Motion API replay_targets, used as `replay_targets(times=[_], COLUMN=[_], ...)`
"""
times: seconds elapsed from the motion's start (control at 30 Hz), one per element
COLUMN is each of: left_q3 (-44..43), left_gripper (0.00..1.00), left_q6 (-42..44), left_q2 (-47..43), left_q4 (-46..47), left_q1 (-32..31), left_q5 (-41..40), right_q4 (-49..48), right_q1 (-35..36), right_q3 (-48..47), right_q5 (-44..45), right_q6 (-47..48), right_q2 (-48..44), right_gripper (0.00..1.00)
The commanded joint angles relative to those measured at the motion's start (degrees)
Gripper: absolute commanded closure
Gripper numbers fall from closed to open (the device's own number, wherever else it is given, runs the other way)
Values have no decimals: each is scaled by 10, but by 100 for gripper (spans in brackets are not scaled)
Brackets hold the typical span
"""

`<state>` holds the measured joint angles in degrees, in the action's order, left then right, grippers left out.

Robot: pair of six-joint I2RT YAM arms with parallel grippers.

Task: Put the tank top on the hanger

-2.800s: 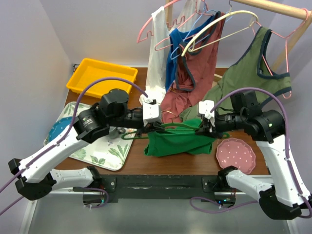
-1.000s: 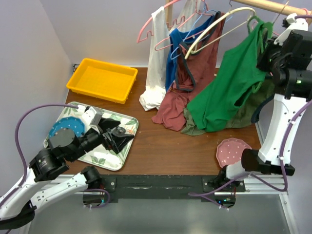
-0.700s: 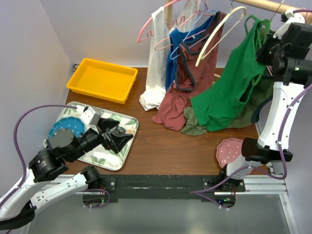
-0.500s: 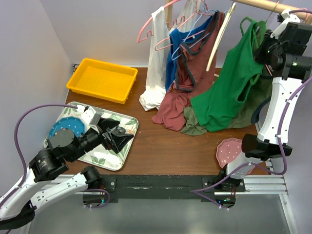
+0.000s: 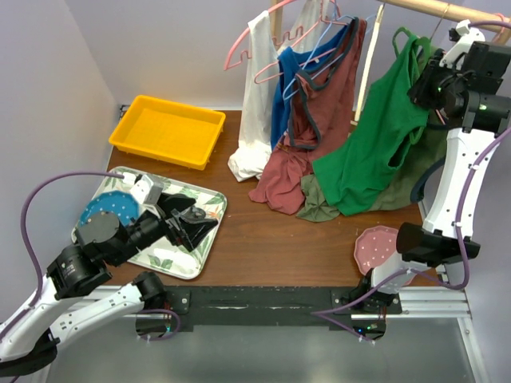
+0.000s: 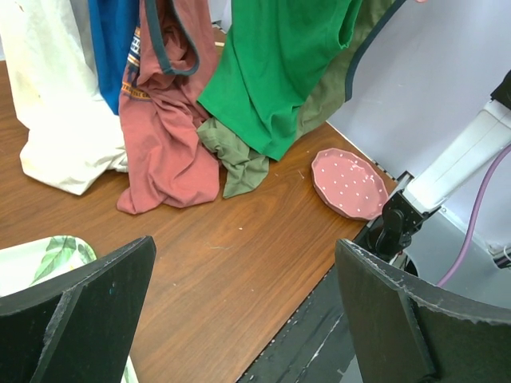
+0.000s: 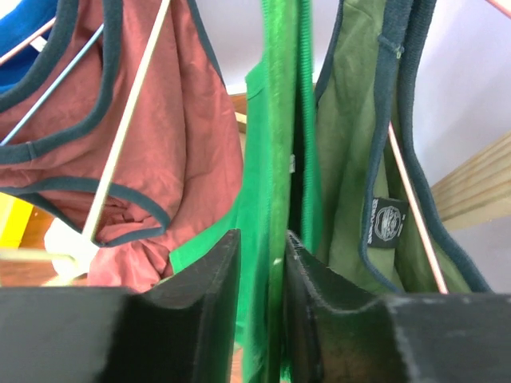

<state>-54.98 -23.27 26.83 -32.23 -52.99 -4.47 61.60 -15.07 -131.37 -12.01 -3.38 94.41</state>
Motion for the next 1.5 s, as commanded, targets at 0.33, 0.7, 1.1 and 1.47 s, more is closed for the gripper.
replay_targets(times=[0.33,0.7,1.1,1.47], left_q3=[-50,-312,-379,-371], left_gripper=[0,0,0,0], left_q6=[-45,12,10,-6], left_q2=[8,110,108,94], left_q4=[28,-82,-149,-170], left_q1=[1,0,-7,-43], left_q5=[-32,-119,-156,-201], right_q4=[-14,56,45,68], right_q1=[-3,-4,-4,-3], right_q3=[-33,-19,70,92], right_q5=[32,174,217,198], right_q6=[64,99,165,183], right_q2=[-153,-266,-367,-391], right_gripper=[1,1,1,1])
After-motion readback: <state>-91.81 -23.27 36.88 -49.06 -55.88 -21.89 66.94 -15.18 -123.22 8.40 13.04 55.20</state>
